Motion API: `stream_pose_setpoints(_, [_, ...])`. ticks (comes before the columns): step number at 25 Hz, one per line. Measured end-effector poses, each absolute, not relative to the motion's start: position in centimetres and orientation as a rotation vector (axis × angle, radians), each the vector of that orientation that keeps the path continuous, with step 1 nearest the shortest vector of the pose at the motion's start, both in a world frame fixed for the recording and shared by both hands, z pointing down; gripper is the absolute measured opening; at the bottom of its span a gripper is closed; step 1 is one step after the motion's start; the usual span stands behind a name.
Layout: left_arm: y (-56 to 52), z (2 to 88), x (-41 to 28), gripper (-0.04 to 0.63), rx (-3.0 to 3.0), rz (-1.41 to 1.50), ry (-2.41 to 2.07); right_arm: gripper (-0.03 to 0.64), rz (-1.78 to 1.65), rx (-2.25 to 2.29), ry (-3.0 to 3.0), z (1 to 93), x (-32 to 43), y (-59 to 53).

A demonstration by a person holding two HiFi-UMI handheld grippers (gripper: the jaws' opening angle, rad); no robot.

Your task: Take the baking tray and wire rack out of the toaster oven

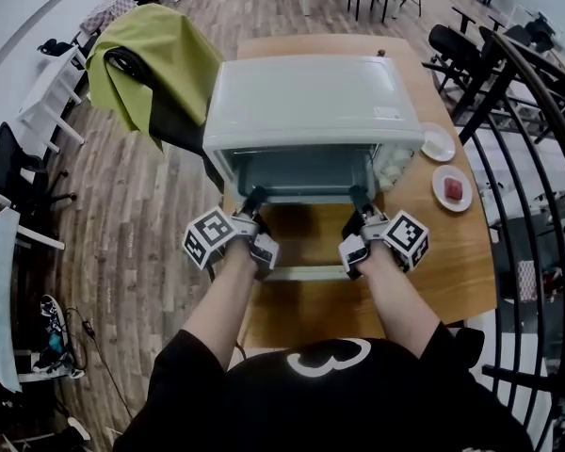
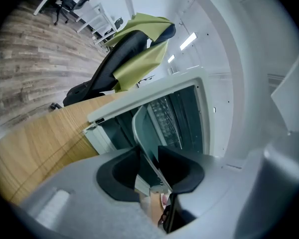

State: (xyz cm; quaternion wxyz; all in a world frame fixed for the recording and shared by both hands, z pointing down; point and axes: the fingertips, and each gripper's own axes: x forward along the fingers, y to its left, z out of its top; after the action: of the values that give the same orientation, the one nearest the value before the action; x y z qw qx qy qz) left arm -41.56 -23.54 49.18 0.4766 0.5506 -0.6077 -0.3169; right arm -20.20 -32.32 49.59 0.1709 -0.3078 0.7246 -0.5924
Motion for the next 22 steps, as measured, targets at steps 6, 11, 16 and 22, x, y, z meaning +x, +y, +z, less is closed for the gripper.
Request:
stream_pose_setpoints(6, [-21.7, 49.4, -40.6, 0.123, 1.35, -0.74, -1.483, 0.109, -1.684, -0.875, 2.057, 49.8, -19.2, -30.3])
stream_pose_setpoints(11, [-19.7, 49.4, -39.7, 0.123, 1.34, -0.73, -1.489, 0.109, -1.678, -0.857, 2.063, 49.7, -18.4, -28.5])
stream_pose_setpoints(16, [-18.0, 49.2, -39.1, 0.121, 1.327, -0.731, -1.495, 0.109, -1.69, -0.847, 2.079, 49.5, -17.8, -26.7])
stream_pose_setpoints(22, [-15.9, 49.1, -37.9, 0.121, 1.317, -0.729, -1.503, 0.109, -1.697, -0.836, 2.099, 49.4, -16.8, -24.9])
